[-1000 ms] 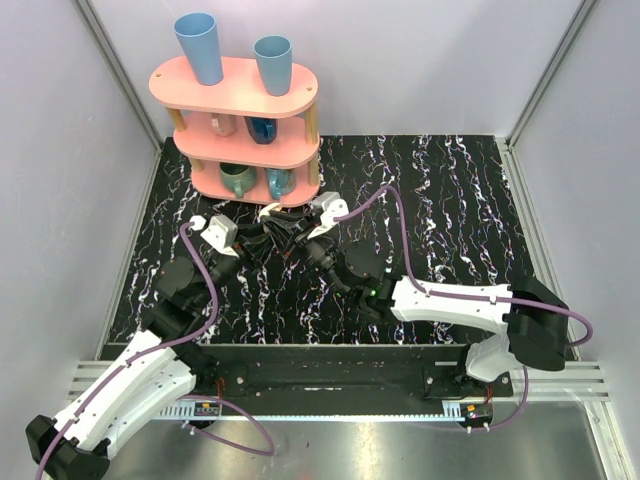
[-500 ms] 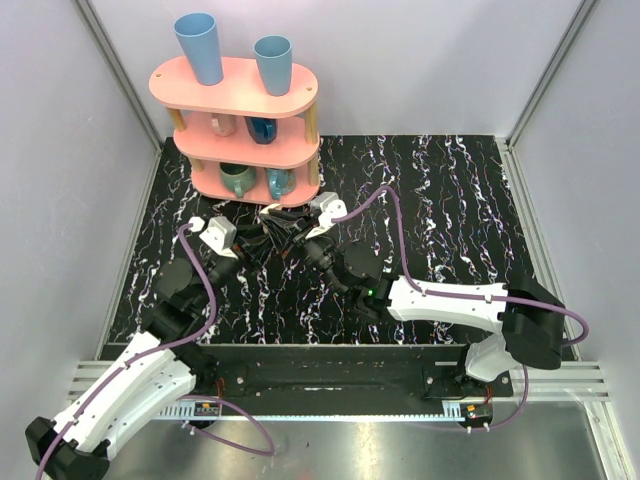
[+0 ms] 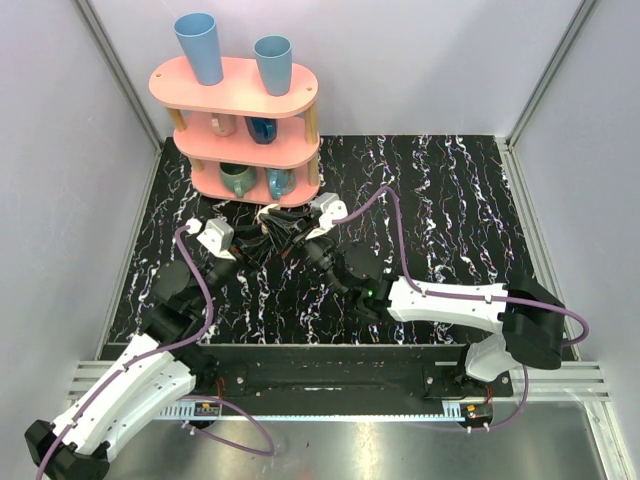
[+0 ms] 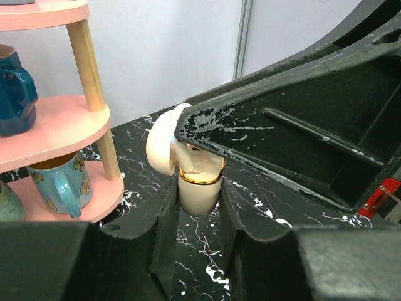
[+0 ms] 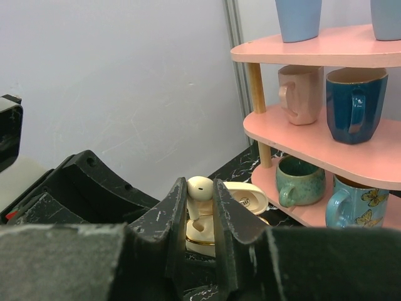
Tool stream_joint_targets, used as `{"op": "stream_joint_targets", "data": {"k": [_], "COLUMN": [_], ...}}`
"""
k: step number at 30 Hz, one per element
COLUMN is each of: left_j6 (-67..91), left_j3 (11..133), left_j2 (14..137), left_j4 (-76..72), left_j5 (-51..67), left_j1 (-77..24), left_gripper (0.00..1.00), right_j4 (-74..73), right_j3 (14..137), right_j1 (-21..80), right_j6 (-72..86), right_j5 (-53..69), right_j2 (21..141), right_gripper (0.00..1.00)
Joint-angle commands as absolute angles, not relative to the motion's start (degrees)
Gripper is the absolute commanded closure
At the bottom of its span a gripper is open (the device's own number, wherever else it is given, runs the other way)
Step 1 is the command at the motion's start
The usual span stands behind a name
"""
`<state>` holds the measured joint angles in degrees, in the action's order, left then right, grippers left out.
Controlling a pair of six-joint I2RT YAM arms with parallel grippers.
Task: Insert the wireless bluetooth earbuds into the charging case
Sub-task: Insert the left earbud into the left side groove of the charging case.
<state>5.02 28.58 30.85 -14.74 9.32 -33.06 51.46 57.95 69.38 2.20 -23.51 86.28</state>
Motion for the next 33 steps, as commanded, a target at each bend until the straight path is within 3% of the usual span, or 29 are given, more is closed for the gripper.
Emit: {"op": "stream_joint_targets", "data": {"k": [1, 33], "left_j6": [5.0, 5.4], "left_j3": [28.8, 28.1], "left_j2": [29.8, 28.9], "left_j4": [-19.2, -20.0], "left_j5": [9.1, 8.4], "left_j1": [-33.0, -33.0], "left_gripper": [1.0, 1.0], "right_j4": [52.9, 54.7], "right_j3": [57.6, 58.1], "right_j1": [70.3, 71.5], "right_j6": [1.4, 1.0], "right_j5": [-25.1, -25.8], "right_j2": [84.5, 85.8], "right_gripper": [1.0, 1.0]}}
